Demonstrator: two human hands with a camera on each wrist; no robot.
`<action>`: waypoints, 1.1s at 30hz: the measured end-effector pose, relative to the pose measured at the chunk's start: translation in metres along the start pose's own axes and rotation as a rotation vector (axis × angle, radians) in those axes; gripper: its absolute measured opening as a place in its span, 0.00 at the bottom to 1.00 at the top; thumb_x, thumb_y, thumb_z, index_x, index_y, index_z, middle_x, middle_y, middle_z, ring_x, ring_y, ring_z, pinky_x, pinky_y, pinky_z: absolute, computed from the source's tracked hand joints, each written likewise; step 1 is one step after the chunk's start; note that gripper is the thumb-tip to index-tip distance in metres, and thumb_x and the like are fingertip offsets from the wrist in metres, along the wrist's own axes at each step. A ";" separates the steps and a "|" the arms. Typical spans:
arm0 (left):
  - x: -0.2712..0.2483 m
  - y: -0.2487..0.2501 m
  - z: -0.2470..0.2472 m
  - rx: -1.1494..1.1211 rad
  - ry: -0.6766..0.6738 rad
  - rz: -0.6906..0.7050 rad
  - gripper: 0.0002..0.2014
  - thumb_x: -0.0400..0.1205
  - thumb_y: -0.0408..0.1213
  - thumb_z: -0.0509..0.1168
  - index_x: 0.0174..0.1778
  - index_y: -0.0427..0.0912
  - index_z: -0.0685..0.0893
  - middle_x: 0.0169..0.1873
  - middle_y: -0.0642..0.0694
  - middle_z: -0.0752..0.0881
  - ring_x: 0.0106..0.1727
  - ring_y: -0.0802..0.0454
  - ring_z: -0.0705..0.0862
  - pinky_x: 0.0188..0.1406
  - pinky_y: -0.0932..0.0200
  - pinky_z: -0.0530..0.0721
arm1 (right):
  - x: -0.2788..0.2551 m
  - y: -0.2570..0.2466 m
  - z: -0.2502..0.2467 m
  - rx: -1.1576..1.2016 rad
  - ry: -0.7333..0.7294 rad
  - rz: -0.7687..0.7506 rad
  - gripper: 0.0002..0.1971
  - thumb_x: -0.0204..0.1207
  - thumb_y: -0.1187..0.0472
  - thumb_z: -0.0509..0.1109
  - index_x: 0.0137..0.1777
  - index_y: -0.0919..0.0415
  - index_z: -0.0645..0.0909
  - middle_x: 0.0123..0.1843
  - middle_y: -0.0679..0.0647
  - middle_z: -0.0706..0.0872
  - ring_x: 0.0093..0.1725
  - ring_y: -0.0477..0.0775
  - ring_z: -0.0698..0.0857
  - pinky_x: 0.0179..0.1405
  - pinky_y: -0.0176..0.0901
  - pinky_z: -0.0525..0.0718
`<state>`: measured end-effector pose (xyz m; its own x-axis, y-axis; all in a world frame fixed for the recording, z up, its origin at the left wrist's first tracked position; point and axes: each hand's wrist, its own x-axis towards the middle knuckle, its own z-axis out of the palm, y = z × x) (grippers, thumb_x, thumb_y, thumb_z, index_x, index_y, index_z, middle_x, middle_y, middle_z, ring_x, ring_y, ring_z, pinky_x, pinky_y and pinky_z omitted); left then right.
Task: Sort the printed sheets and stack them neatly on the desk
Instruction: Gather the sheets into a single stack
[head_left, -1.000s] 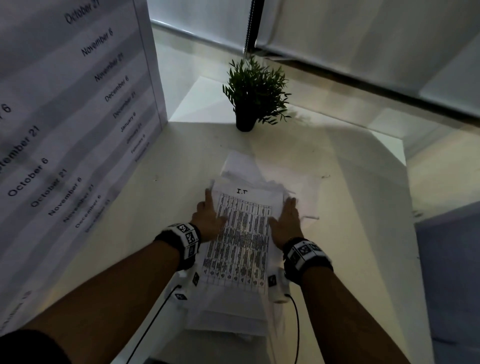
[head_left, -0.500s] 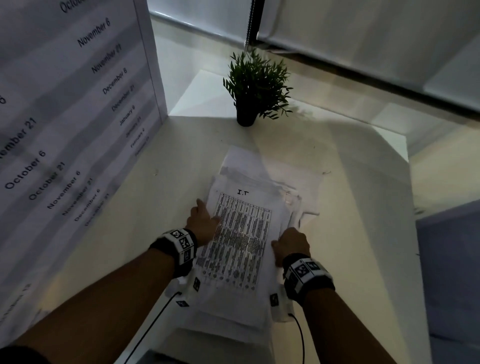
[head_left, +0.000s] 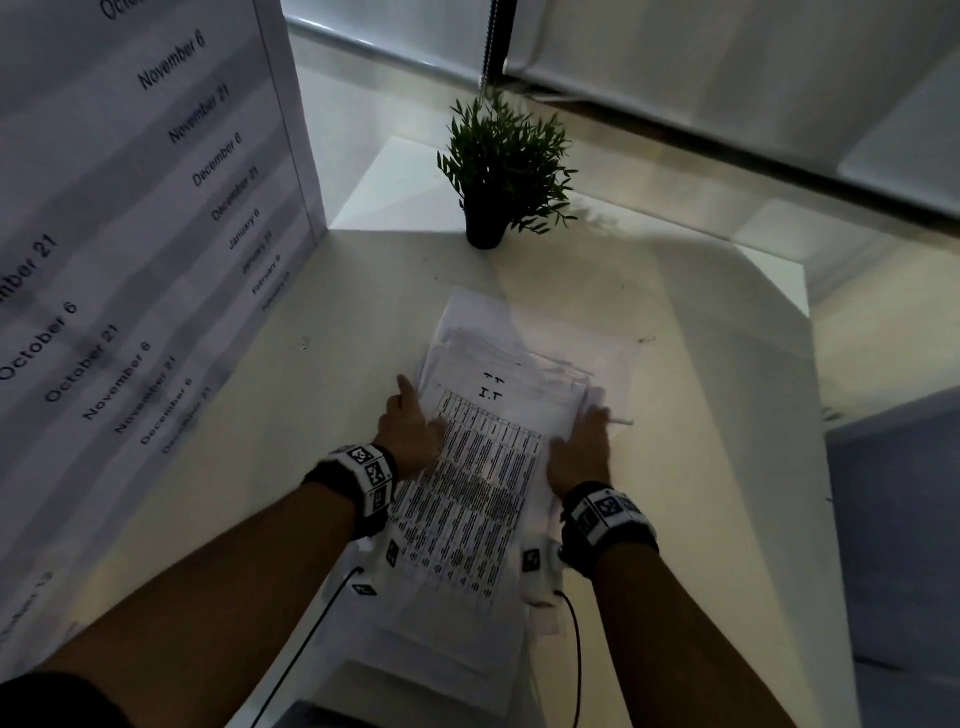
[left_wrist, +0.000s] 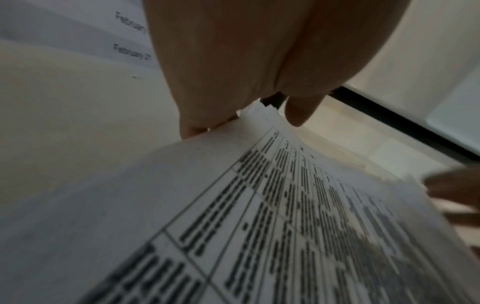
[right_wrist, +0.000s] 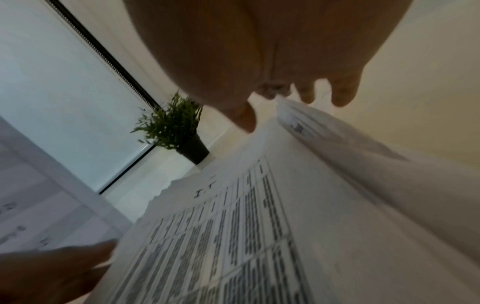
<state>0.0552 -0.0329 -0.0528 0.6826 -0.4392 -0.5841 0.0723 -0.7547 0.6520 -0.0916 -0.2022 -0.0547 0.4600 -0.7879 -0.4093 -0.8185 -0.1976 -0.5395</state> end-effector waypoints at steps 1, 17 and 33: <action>0.002 0.000 -0.004 -0.040 0.024 0.000 0.45 0.85 0.46 0.61 0.84 0.40 0.33 0.83 0.33 0.54 0.82 0.34 0.59 0.81 0.39 0.61 | 0.003 0.002 -0.003 0.038 0.104 0.084 0.33 0.85 0.64 0.56 0.86 0.62 0.45 0.88 0.57 0.47 0.85 0.59 0.54 0.83 0.45 0.51; 0.031 -0.001 -0.004 -0.015 -0.018 0.108 0.29 0.89 0.40 0.51 0.86 0.39 0.50 0.81 0.35 0.65 0.77 0.40 0.71 0.73 0.57 0.69 | 0.040 0.004 -0.020 -0.068 0.180 0.143 0.13 0.80 0.66 0.62 0.47 0.68 0.89 0.49 0.65 0.91 0.48 0.64 0.89 0.45 0.45 0.83; 0.036 -0.014 -0.008 -0.149 0.299 0.051 0.25 0.83 0.43 0.63 0.18 0.43 0.71 0.18 0.46 0.75 0.24 0.52 0.72 0.27 0.64 0.67 | 0.022 0.011 0.015 0.057 0.110 0.135 0.28 0.79 0.49 0.66 0.77 0.56 0.70 0.71 0.66 0.73 0.68 0.69 0.77 0.71 0.55 0.76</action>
<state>0.0847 -0.0346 -0.0794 0.8696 -0.2952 -0.3959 0.1234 -0.6463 0.7530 -0.0850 -0.2122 -0.0806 0.3042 -0.8645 -0.4001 -0.8480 -0.0543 -0.5272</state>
